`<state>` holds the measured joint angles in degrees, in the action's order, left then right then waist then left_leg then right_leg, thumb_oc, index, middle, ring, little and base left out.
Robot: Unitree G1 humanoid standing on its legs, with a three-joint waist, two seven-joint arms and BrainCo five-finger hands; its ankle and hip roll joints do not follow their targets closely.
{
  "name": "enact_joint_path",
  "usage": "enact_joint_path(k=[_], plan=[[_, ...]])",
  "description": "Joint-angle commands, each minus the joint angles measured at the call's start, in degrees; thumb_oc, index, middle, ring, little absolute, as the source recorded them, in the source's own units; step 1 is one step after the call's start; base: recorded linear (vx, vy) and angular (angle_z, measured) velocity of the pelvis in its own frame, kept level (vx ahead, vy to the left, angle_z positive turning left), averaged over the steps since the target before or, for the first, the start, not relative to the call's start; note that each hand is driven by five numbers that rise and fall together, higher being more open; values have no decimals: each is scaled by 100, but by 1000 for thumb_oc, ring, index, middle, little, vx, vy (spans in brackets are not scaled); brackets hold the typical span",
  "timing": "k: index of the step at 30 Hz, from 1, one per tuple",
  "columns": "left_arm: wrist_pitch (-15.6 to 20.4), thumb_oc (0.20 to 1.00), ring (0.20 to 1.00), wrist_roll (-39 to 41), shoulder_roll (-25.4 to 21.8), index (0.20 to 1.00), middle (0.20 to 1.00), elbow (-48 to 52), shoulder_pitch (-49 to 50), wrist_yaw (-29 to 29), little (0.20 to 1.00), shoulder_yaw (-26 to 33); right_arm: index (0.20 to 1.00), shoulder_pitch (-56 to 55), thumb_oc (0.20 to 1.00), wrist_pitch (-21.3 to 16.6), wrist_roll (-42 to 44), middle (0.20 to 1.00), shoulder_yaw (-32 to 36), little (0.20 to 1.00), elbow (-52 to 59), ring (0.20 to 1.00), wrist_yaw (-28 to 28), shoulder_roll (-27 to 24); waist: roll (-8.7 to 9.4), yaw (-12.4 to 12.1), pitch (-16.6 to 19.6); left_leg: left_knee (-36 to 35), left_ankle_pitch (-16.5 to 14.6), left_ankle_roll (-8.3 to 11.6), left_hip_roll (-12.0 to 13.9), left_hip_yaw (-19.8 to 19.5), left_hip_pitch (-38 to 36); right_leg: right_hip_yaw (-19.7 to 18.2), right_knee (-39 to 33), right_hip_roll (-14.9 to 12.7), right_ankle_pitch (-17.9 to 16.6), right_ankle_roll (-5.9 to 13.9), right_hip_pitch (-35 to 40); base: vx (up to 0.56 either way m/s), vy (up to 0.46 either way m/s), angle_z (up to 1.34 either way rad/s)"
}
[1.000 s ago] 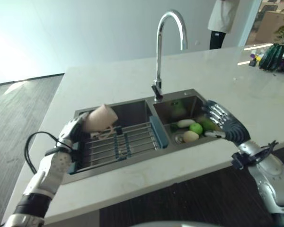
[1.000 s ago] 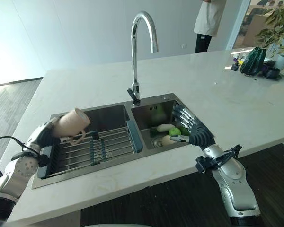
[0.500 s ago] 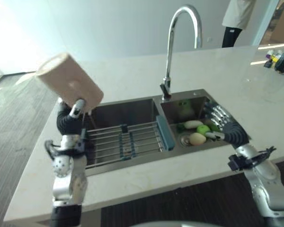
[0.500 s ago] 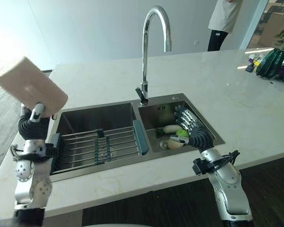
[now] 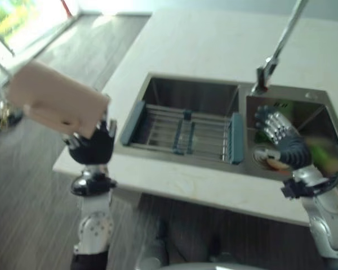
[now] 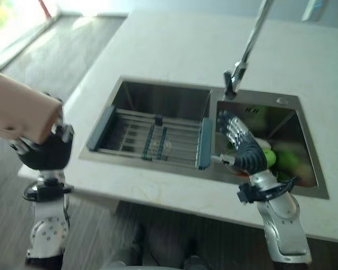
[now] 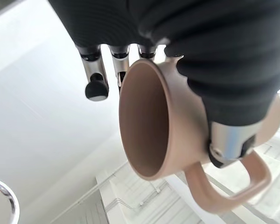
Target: Place the dishes in the dishwasher.
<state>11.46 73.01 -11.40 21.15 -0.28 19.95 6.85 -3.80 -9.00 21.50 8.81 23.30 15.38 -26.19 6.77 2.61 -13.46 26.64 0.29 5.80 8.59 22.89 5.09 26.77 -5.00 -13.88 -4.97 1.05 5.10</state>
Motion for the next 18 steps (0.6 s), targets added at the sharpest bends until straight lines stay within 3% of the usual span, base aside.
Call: enact_joint_path(k=[1, 2, 3, 6, 9, 10, 11, 13, 14, 15, 16, 18], plan=[[40, 200, 200, 269, -205, 200, 200, 268, 65, 534, 200, 42, 1000, 35, 1000, -668, -81, 1000, 347, 1000, -199, 1000, -197, -25, -425, 317, 646, -1387, -487, 113, 294, 164, -1879, -42, 379, 419, 159, 371, -294, -370, 610, 192], [-87, 200, 200, 426, -311, 200, 200, 273, 13, 565, 200, 30, 1000, 14, 1000, -608, -125, 1000, 421, 1000, -196, 1000, -310, -89, -511, 403, 669, -2201, -890, 52, 178, 294, -2330, 86, 582, 238, -14, 655, -565, -312, 630, 176], [-96, 200, 200, 484, -341, 200, 200, 275, 15, 571, 200, 22, 1000, 40, 1000, -607, -107, 1000, 459, 1000, -239, 1000, -316, -94, -508, 397, 656, -2466, -1040, -4, 87, 280, -2431, 127, 623, 114, -173, 803, -693, -251, 584, 189], [-157, 200, 200, 468, -303, 200, 200, 315, 62, 553, 200, -9, 1000, 132, 1000, -569, -206, 1000, 414, 1000, -311, 1000, -291, 92, -516, 264, 598, -2883, -1124, -97, -270, -23, -2410, 161, 568, -169, -580, 1128, -798, -185, 445, 136], [-100, 200, 200, 152, -256, 200, 200, 387, 95, 436, 200, -94, 1000, 144, 1000, -529, -359, 1000, 134, 1000, -222, 1000, -19, 437, -430, 46, 485, -3018, -1132, -290, -751, -458, -2129, 142, 717, -648, -1004, 1216, -961, -159, 502, 100], [-117, 200, 200, 160, -244, 200, 200, 373, 91, 434, 200, -109, 1000, 125, 1000, -525, -376, 1000, 70, 1000, -207, 1000, -76, 470, -436, 29, 477, -3057, -1103, -320, -822, -558, -2099, 57, 700, -637, -984, 1233, -950, -70, 406, 64], [-187, 200, 200, 192, -235, 200, 200, 386, 63, 360, 200, -147, 1000, 120, 1000, -481, -388, 1000, -11, 1000, -160, 1000, -183, 493, -455, 33, 471, -3084, -1072, -368, -876, -735, -2056, -166, 700, -557, -902, 1213, -943, 2, 304, 45], [-340, 200, 200, 154, -219, 200, 200, 294, -36, 345, 200, -273, 1000, 59, 1000, -476, -453, 1000, -81, 1000, -119, 1000, -322, 530, -454, 192, 457, -2982, -1029, -509, -962, -1277, -1908, -1224, 955, -307, -728, 1098, -1094, 41, 244, 107], [-340, 200, 200, 154, -219, 200, 200, 294, -36, 345, 200, -273, 1000, 59, 1000, -476, -453, 1000, -81, 1000, -119, 1000, -322, 530, -454, 192, 457, -2982, -1029, -509, -962, -1277, -1908, -1224, 955, -307, -728, 1098, -1094, 80, 214, 194], [-350, 200, 200, 119, -259, 200, 200, 261, 41, 452, 200, -371, 1000, -78, 1000, -500, -188, 1000, 45, 1000, -80, 1000, -246, 422, -496, 299, 462, -2866, -926, -586, -942, -1602, -1751, -1988, 1302, 234, -140, 943, -1019, 99, 220, 173], [-327, 200, 200, 143, -270, 200, 200, 276, 72, 438, 200, -419, 1000, -159, 1000, -477, 0, 1000, 147, 1000, -64, 1000, -134, 326, -517, 355, 493, -2847, -866, -634, -950, -1843, -1689, -2351, 1384, 566, 229, 873, -901, 86, 233, 120], [-370, 200, 200, 61, -222, 200, 200, 322, 59, 429, 200, -588, 1000, -316, 1000, -445, 81, 1000, 236, 1000, 14, 1000, -171, 240, -478, 389, 561, -2744, -757, -700, -1071, -2235, -1499, -2889, 1347, 982, 523, 697, -698, 83, 64, 151]])
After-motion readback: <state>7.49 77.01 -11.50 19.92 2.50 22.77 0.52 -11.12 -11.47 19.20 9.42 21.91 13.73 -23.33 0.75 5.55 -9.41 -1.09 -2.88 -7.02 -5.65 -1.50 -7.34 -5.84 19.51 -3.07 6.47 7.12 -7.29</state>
